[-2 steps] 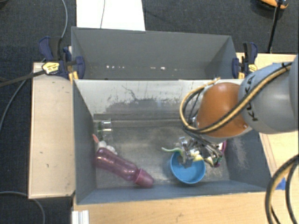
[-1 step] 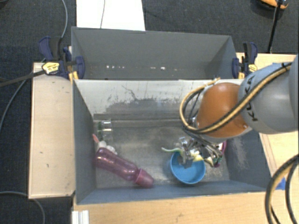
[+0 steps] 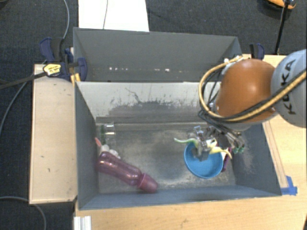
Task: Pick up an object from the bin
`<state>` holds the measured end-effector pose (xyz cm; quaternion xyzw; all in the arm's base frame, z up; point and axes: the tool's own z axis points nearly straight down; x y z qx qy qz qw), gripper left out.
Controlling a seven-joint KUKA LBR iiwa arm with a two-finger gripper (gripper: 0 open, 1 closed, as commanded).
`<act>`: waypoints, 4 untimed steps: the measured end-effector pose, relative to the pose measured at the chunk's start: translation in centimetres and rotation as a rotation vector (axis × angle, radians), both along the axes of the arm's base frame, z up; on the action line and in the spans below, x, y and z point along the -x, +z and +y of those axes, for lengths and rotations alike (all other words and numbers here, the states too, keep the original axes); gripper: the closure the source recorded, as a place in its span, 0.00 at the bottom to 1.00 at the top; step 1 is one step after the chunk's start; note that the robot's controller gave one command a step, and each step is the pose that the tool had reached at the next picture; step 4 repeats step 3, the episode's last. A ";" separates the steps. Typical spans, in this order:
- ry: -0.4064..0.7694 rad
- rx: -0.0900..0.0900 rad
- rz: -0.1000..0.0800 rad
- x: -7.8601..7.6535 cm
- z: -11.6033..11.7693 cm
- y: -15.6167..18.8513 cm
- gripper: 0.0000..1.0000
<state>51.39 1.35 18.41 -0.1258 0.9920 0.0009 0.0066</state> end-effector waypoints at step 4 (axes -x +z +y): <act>0.009 0.000 0.004 0.5 0.4 5.8 1.00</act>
Offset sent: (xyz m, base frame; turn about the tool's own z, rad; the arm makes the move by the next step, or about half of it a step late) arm -0.0059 0.0035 0.0770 -0.0159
